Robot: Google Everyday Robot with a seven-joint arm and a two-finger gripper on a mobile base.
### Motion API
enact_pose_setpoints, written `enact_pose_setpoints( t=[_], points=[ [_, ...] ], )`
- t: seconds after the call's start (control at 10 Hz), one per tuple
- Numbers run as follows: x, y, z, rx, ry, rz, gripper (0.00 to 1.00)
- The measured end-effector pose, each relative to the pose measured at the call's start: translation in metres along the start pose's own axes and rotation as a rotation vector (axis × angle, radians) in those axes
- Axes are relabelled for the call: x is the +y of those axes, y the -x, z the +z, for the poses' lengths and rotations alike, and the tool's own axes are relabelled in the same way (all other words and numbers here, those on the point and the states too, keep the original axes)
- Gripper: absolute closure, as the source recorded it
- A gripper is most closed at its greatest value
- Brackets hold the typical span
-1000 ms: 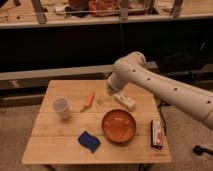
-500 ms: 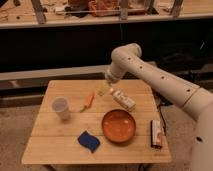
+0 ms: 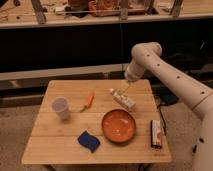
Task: Move the arm in a circular motion
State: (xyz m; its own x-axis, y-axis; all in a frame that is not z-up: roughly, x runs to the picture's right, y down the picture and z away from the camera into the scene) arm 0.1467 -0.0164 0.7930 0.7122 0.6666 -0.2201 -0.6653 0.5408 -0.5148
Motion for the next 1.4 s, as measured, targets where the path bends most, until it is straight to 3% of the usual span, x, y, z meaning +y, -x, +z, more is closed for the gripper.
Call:
enact_pose_setpoints(
  t=[0.4, 0.6, 0.8, 1.1, 1.4],
  points=[
    [-0.035, -0.110, -0.019, 0.139, -0.013, 0.228, 0.20],
    [-0.028, -0.164, -0.030, 0.213, -0.035, 0.326, 0.20],
    [-0.008, -0.214, -0.043, 0.241, -0.062, 0.390, 0.20],
    [0.018, -0.224, -0.050, 0.232, -0.106, 0.410, 0.20],
    [0.057, -0.186, -0.044, 0.213, -0.133, 0.373, 0.20]
  ],
)
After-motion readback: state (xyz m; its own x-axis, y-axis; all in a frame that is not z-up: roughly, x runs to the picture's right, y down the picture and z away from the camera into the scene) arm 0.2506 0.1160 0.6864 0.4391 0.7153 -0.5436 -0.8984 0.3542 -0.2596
